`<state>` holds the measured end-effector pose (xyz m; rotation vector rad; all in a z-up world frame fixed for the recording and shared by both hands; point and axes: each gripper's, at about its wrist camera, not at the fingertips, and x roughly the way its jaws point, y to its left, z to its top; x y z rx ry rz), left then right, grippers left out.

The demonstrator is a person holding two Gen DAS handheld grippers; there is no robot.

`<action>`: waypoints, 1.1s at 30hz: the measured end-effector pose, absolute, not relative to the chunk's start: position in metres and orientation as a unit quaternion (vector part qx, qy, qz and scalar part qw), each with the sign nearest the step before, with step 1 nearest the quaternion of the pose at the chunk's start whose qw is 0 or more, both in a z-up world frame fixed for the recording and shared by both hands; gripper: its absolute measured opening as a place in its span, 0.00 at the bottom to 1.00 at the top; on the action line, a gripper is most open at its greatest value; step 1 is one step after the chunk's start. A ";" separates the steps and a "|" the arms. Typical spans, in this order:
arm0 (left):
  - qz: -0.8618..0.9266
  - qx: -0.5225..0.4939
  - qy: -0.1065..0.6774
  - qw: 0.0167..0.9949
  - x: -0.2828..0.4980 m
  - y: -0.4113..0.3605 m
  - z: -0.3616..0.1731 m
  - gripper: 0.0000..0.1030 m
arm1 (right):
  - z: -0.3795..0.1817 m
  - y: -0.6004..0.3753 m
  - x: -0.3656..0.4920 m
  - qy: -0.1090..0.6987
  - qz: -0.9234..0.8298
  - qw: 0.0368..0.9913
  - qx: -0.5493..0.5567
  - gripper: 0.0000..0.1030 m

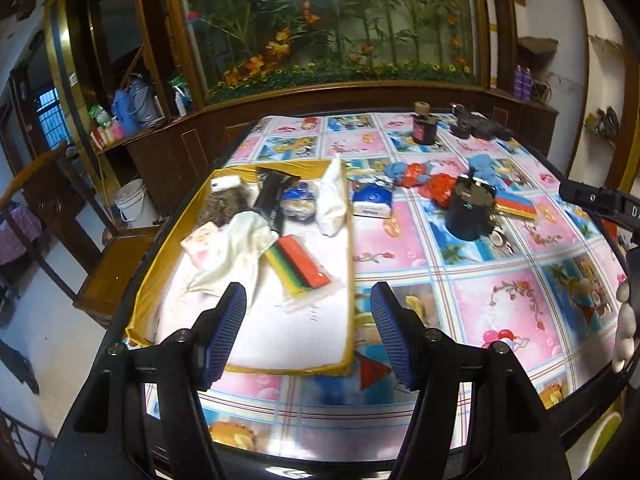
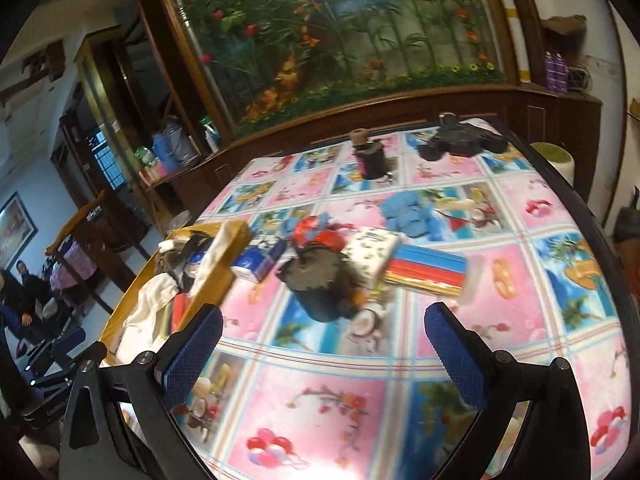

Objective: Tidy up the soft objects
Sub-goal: 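Withdraw both tools from the box back over the table, then move both tools toward the remaining items on the table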

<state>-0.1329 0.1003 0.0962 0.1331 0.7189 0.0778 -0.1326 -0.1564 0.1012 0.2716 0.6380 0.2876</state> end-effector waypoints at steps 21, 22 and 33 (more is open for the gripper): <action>0.019 0.102 0.392 0.914 -0.125 0.067 0.074 0.62 | 0.081 -0.194 -0.118 0.341 0.127 0.916 0.168 0.99; 0.018 0.101 0.393 0.914 -0.125 0.067 0.073 0.62 | 0.080 -0.193 -0.117 0.342 0.126 0.916 0.168 0.99; -0.026 0.054 0.422 0.905 -0.117 0.073 0.061 0.62 | 0.073 -0.191 -0.106 0.354 0.123 0.911 0.171 0.99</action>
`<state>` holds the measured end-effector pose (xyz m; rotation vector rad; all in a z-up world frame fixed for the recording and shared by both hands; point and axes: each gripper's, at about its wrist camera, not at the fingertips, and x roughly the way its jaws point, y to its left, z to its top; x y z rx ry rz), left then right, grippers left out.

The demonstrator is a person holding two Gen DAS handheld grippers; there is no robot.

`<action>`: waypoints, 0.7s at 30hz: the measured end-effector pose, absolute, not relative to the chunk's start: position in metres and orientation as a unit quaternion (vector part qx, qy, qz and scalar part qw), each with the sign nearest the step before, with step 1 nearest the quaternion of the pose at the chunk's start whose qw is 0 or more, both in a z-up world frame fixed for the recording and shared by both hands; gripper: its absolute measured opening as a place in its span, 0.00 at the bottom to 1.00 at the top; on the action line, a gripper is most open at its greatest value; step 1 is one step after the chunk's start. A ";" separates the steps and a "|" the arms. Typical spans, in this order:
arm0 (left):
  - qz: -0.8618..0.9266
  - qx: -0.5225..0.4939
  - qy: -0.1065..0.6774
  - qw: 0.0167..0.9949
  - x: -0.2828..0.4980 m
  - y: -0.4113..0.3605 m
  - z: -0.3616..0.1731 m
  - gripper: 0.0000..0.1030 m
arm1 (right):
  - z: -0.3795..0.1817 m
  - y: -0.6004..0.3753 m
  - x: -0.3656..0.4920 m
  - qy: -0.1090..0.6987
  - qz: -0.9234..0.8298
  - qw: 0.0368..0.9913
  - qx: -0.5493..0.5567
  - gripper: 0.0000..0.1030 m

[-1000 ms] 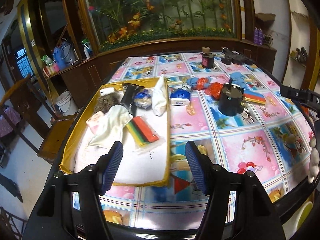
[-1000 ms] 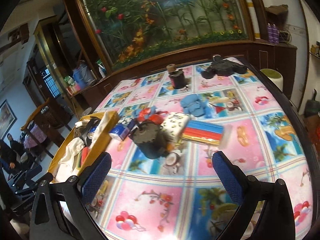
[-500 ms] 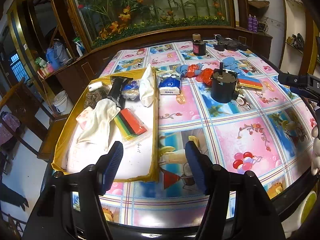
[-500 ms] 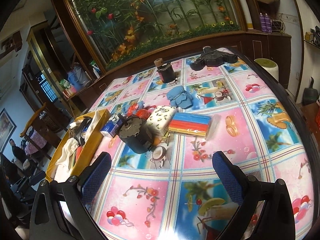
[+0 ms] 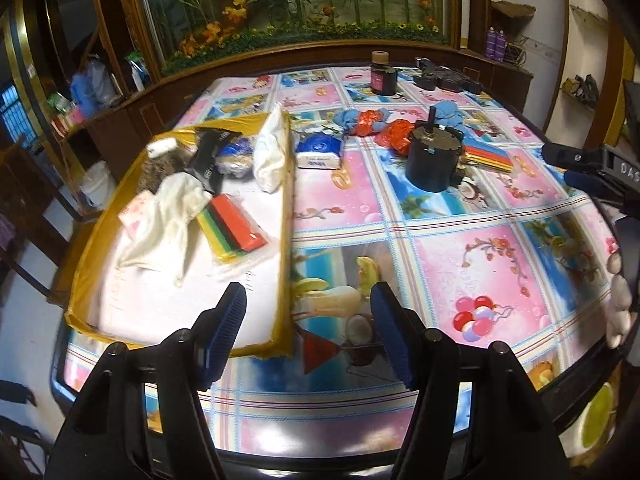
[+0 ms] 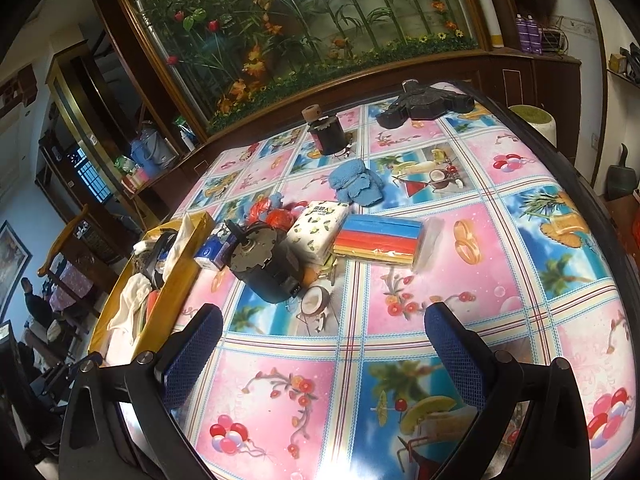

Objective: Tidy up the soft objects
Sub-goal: 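Move both tools toward the remaining items on the table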

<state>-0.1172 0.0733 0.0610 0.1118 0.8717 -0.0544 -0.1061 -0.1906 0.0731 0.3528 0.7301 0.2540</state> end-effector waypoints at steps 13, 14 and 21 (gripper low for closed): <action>-0.126 -0.019 0.496 0.859 -0.085 0.047 0.020 0.62 | 0.063 -0.201 -0.084 0.364 0.111 0.905 0.189 0.99; -0.124 -0.012 0.496 0.860 -0.085 0.044 0.019 0.62 | 0.062 -0.202 -0.083 0.365 0.111 0.905 0.189 0.99; -0.153 -0.002 0.496 0.855 -0.082 0.028 0.010 0.85 | 0.058 -0.224 -0.059 0.372 0.079 0.901 0.210 0.99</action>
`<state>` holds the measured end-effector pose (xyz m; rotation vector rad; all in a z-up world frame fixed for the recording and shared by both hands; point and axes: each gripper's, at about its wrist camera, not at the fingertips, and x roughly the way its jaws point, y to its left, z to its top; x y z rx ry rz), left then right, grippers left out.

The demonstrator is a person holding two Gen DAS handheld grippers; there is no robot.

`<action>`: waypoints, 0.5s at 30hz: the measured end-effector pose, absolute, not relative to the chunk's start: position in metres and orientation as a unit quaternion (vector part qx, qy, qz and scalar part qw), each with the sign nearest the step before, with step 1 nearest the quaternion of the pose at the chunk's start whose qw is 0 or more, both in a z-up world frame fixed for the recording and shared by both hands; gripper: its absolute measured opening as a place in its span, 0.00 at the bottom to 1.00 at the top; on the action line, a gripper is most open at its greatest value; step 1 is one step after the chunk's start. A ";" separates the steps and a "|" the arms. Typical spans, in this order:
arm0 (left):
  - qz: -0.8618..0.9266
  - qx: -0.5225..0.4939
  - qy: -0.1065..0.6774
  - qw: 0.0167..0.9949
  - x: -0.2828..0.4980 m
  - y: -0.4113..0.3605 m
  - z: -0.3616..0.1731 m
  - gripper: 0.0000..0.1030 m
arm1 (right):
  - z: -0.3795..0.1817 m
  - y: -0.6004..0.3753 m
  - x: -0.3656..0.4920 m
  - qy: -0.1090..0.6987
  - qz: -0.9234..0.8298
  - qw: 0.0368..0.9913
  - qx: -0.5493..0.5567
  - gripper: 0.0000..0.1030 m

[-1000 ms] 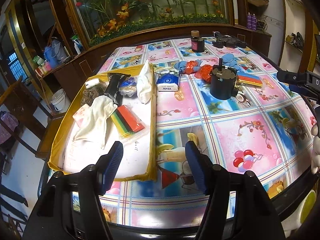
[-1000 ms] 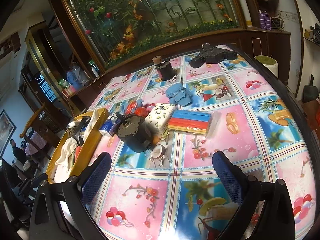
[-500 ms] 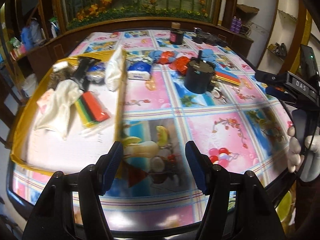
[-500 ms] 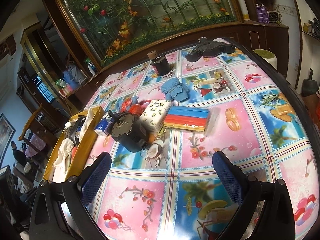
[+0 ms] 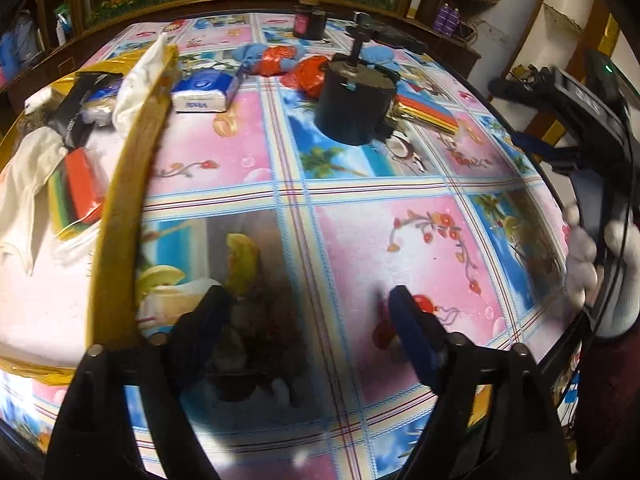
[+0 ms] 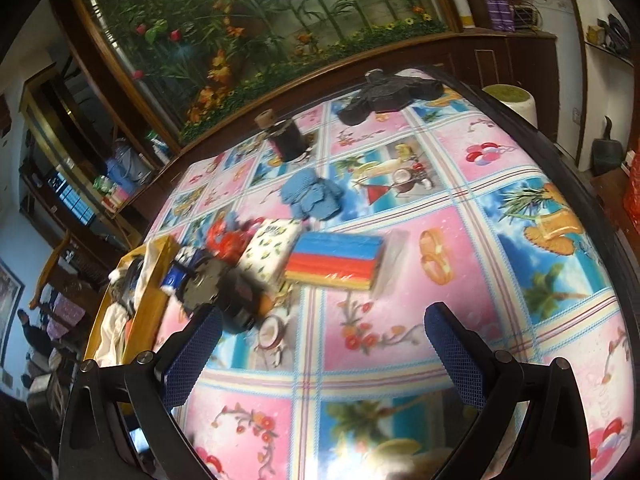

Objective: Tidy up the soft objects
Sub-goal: 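Move both tools toward the remaining items on the table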

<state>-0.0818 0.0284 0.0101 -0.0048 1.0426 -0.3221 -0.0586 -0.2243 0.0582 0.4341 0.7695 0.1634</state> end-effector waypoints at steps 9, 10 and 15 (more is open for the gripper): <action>-0.174 0.088 0.492 0.849 -0.092 -0.005 0.000 1.00 | 0.054 -0.230 0.021 0.393 0.062 0.878 0.267 0.99; -0.177 0.085 0.498 0.845 -0.091 -0.004 0.002 1.00 | 0.051 -0.231 0.030 0.390 0.064 0.875 0.278 0.99; -0.193 0.018 0.473 0.860 -0.064 0.016 0.044 0.96 | 0.030 -0.230 0.044 0.386 0.080 0.876 0.279 0.99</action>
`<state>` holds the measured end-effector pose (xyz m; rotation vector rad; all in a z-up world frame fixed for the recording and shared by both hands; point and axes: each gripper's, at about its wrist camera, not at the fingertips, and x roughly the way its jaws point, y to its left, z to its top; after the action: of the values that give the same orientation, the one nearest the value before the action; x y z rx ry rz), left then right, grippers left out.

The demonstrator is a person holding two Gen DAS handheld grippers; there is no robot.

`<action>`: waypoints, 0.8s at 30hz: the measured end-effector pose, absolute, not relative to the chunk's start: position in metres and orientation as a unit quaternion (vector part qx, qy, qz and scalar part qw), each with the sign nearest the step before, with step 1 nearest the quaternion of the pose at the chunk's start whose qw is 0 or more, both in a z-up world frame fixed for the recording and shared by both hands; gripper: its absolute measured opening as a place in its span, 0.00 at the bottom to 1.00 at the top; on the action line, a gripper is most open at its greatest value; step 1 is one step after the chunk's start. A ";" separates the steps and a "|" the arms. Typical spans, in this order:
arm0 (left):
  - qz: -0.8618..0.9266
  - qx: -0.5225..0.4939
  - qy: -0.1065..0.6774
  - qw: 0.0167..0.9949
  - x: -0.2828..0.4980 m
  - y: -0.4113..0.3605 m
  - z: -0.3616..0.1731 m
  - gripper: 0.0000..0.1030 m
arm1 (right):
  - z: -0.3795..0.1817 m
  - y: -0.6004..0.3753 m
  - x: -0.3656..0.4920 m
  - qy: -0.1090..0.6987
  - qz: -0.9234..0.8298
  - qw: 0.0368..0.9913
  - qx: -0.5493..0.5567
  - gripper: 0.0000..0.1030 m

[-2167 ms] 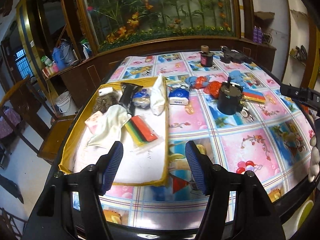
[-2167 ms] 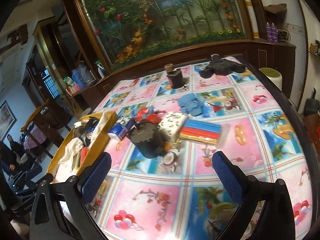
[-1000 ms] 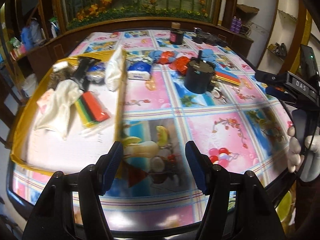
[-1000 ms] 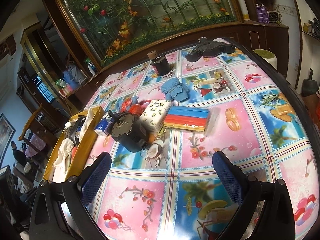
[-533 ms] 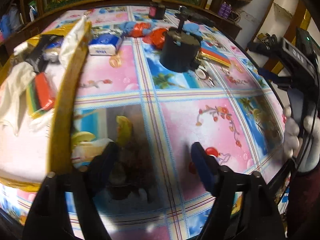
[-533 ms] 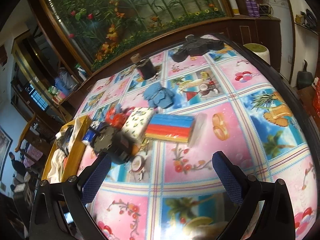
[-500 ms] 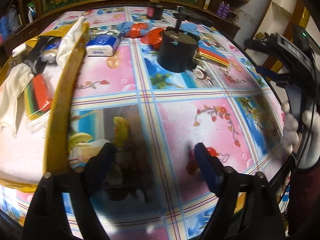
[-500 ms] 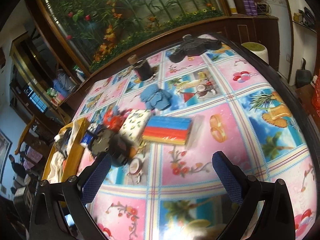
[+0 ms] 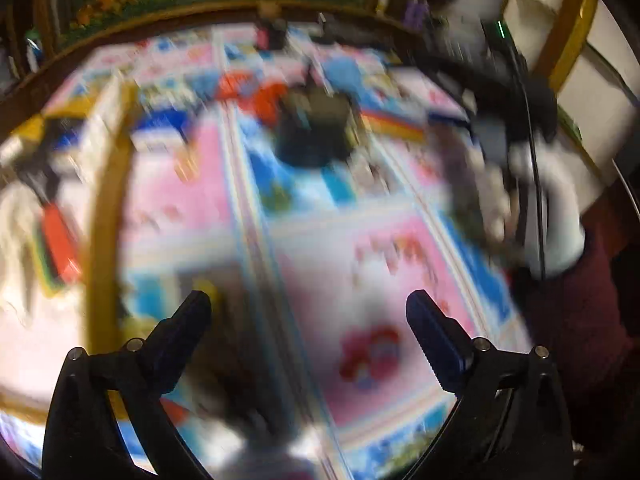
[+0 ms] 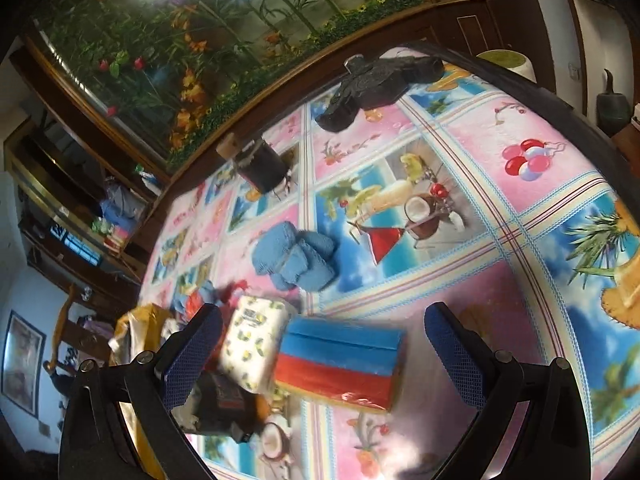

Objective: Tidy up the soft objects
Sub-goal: 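Move both tools toward the remaining items on the table, then grasp the blue Vinda tissue pack with the left tool and lift it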

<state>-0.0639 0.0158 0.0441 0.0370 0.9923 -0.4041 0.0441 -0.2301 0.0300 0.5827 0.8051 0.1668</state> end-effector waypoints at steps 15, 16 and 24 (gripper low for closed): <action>-0.133 0.038 0.481 0.866 0.119 0.050 0.059 0.56 | 0.024 -0.241 0.039 0.378 0.079 0.869 0.309 0.99; -0.131 0.041 0.485 0.864 0.125 0.049 0.057 0.56 | 0.025 -0.241 0.038 0.377 0.080 0.869 0.309 0.99; -0.106 0.089 0.527 0.839 0.156 0.035 0.025 0.57 | 0.023 -0.237 0.041 0.383 0.080 0.868 0.306 0.99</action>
<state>0.1558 0.0352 0.0248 0.1874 1.1143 -0.2243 0.0406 -0.2369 0.0228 0.6409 0.8014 0.1675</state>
